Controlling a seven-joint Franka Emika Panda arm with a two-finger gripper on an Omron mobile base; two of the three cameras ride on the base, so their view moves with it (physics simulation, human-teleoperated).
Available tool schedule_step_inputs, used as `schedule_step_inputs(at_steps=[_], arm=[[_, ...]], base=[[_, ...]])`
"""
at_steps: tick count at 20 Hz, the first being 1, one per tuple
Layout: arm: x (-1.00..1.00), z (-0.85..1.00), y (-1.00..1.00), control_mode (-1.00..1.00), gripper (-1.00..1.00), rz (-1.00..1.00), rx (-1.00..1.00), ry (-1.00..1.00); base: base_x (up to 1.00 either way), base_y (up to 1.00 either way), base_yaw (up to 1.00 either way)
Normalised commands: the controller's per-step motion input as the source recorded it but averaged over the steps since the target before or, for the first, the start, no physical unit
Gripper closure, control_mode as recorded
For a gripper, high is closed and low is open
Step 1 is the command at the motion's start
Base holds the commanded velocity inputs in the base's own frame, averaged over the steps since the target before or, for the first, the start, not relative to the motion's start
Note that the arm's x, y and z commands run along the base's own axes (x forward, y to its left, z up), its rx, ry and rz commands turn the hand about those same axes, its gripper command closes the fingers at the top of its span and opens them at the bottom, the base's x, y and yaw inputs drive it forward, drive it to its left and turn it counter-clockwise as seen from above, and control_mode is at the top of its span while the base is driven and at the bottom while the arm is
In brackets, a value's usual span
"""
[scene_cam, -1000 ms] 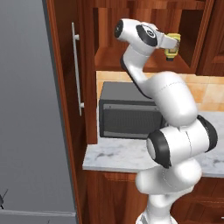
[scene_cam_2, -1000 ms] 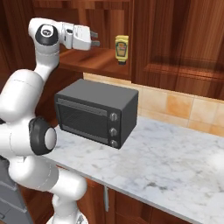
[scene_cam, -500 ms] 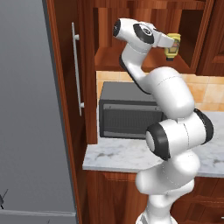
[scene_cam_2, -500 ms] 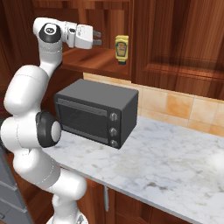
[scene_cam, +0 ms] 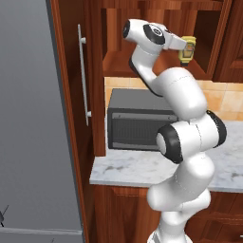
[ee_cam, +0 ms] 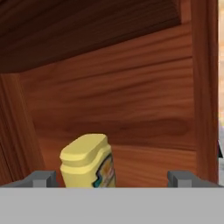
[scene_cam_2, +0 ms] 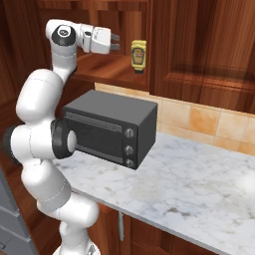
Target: Move the oil and vinegar bottle and mustard from the cabinet to the dining counter.
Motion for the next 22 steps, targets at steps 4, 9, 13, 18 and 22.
schedule_step_inputs(at_steps=[4, 9, 13, 18, 22], arm=[[0.30, -0.01, -0.15, -1.00, -1.00, -0.04, 0.00, 0.00], [0.29, -0.09, -0.06, -1.00, -1.00, -0.05, 0.00, 0.03], [0.21, -0.12, -0.04, -1.00, -1.00, -0.05, 0.00, 0.03], [0.02, 0.00, -0.18, -1.00, -1.00, -0.07, 0.00, 0.00], [0.00, 0.00, -0.34, -1.00, -1.00, -0.11, -0.01, 0.02]], base=[[0.00, 0.00, 0.00], [0.00, 0.00, 0.00], [0.00, 0.00, 0.00], [0.00, 0.00, 0.00], [0.00, 0.00, 0.00]])
